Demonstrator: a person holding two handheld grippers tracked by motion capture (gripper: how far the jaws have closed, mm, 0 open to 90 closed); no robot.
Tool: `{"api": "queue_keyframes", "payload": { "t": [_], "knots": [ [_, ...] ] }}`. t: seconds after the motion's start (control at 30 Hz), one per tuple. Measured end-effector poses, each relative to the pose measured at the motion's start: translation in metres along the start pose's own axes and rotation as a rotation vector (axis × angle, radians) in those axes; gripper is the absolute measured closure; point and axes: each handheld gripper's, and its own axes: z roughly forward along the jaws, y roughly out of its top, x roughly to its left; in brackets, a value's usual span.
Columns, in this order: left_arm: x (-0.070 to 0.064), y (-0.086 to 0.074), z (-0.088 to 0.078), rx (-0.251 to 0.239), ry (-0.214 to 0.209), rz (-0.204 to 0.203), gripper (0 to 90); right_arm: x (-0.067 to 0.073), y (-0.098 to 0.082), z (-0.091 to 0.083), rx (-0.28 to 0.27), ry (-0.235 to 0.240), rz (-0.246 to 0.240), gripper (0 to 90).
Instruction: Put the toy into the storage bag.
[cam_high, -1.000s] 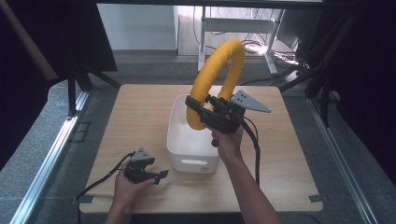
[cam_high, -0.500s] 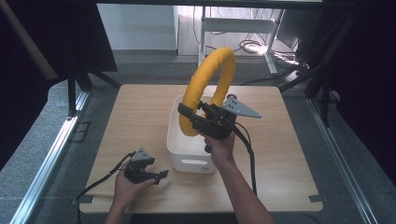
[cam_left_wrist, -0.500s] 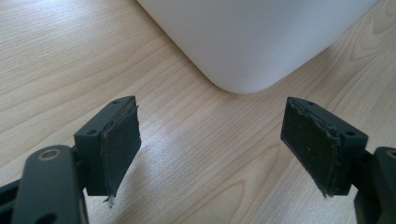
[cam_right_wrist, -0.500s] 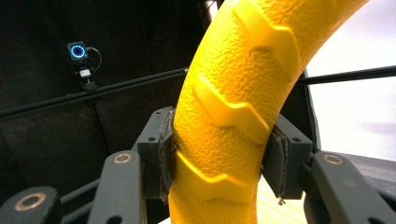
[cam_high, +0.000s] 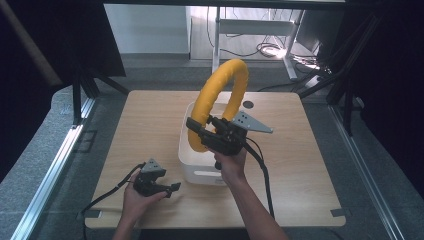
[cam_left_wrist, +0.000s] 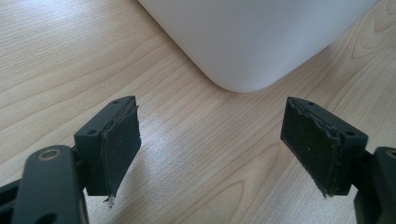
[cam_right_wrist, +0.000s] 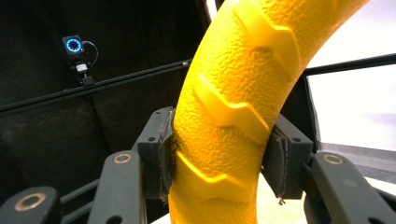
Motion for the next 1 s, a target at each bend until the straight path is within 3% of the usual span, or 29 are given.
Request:
{"api": "queue_keyframes", "payload": {
  "t": [0.4, 1.0],
  "knots": [
    [0.0, 0.0, 0.001, 0.004, -0.001, 0.0, 20.0, 0.0, -0.023, 0.006, 0.036, 0.0, 0.04, 49.5],
    [0.0, 0.0, 0.0, 0.001, 0.002, 0.001, 20.0, 0.004, -0.045, 0.006, 0.053, -0.014, 0.054, 49.2]
  ]
}}
